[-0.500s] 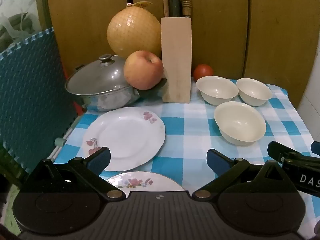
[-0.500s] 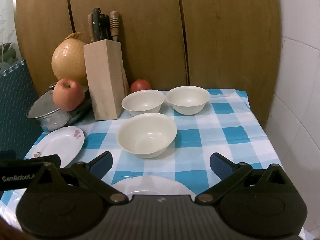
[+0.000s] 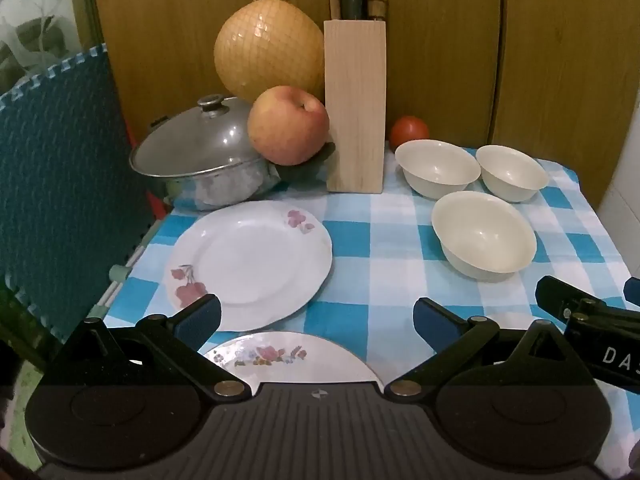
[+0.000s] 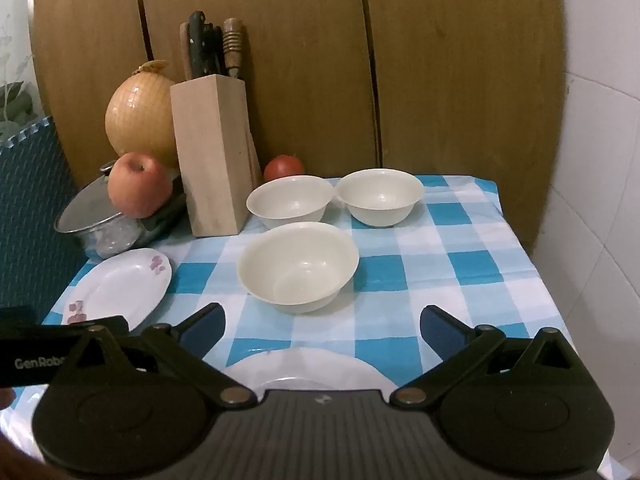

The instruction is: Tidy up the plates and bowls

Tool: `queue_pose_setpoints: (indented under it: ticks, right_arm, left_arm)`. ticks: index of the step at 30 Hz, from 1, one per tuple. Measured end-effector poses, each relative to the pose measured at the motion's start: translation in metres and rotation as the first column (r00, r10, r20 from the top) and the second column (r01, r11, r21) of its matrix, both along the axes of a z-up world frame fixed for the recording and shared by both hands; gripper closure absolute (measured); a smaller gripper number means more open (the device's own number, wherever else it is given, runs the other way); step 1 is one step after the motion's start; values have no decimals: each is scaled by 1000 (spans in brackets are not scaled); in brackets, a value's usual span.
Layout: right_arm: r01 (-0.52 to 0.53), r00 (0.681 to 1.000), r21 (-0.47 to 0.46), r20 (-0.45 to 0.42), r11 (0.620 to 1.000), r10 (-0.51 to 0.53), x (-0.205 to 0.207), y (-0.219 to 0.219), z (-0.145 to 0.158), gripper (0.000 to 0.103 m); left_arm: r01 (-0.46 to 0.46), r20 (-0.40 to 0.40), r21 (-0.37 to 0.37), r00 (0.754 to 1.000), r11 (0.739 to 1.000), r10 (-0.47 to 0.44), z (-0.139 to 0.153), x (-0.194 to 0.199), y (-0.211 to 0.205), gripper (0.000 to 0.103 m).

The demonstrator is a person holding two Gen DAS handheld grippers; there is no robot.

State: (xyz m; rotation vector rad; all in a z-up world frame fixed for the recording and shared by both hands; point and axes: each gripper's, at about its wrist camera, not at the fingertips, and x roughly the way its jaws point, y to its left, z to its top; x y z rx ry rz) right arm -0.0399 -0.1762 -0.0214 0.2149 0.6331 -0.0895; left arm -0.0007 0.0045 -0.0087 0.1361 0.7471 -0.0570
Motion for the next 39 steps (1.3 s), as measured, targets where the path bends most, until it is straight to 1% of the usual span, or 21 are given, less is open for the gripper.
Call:
queue_pose_setpoints:
  ticks: [1, 2, 16, 39]
  right_arm:
    - [0, 1000, -1, -2, 1000, 0, 0, -2, 0, 2]
    - [7, 1000, -10, -3, 1000, -7, 0, 7, -2, 2]
    - [4, 1000, -6, -8, 1000, -4, -1, 7, -3, 2]
    - [11, 1000, 3, -19, 1000, -11, 0, 6, -3, 2]
  left_arm:
    - [1, 0, 0, 1000, 1000, -1, 0, 0, 0, 0]
    - [2, 0, 1, 1000, 1000, -2, 0, 0, 0, 0]
    - [-1, -4, 21, 1000, 1000, 1, 3, 1, -3, 0]
    - [2, -5, 17, 1000, 1000, -2, 4, 1, -6, 0]
